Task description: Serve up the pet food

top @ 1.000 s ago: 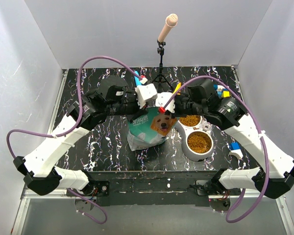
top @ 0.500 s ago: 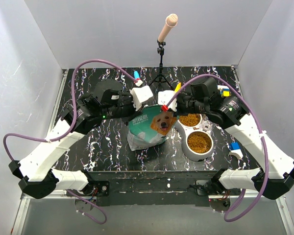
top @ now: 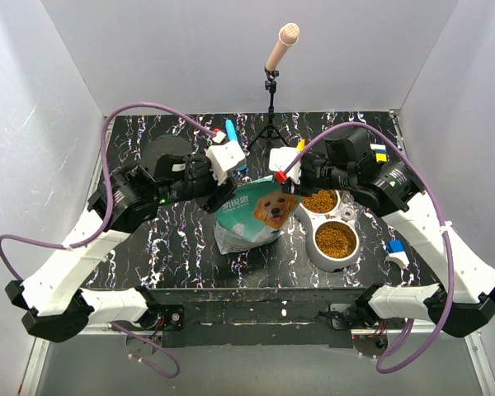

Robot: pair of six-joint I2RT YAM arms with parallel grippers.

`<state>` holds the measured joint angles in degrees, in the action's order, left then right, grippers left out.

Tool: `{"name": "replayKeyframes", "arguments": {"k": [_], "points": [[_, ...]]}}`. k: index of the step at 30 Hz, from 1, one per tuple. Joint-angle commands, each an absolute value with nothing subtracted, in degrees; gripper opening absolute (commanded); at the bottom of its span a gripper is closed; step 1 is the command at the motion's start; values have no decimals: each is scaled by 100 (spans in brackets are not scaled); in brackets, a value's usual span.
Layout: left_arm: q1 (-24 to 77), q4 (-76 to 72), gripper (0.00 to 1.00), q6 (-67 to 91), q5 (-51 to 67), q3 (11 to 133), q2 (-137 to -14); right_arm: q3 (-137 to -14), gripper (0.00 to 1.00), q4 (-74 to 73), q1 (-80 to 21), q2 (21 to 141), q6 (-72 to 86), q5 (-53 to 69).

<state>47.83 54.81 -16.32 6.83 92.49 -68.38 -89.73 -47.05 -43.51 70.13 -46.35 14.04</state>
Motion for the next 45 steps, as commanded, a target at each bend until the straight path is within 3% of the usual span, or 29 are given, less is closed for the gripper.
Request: {"name": "replayKeyframes", "arguments": {"k": [1,3,7,11,16,20,22,29,35,40,45], "points": [[4772,5388,50,-1486,782,9255,-6610,-9176,55,-4474,-4324,6777,-4412,1336],[4764,5362,52,-1424,931,9290,-6566,-9185,56,-4465,-4324,6733,-4342,1345],[4764,5484,56,-1389,1291,9421,-6627,-9211,80,-4579,-4324,6689,-4184,1450],[4764,5397,58,-1187,1389,9685,-6627,-9386,84,-4649,-4324,6566,-3851,1564],[4764,4994,62,-871,810,10124,-6671,-9589,86,-4475,-4324,6276,-3096,1390],[4764,4177,69,-572,-550,10292,-6583,-9475,87,-3492,-4324,5881,-1682,48],[4772,3772,72,-623,-686,10240,-6557,-9422,88,-3174,-4324,5705,-1215,-534],[4764,4412,69,-668,888,10662,-7154,-9720,89,-4191,-4324,5932,-1880,1510],[4764,4358,73,-676,1219,10196,-6882,-9711,91,-4385,-4324,6090,-2187,2230],[4764,5273,72,-949,1486,10100,-7023,-10554,83,-5685,-4324,6994,-3048,2286],[4764,5230,67,-1063,1318,9598,-6786,-10898,82,-5844,-4324,7487,-3594,2478]]}}
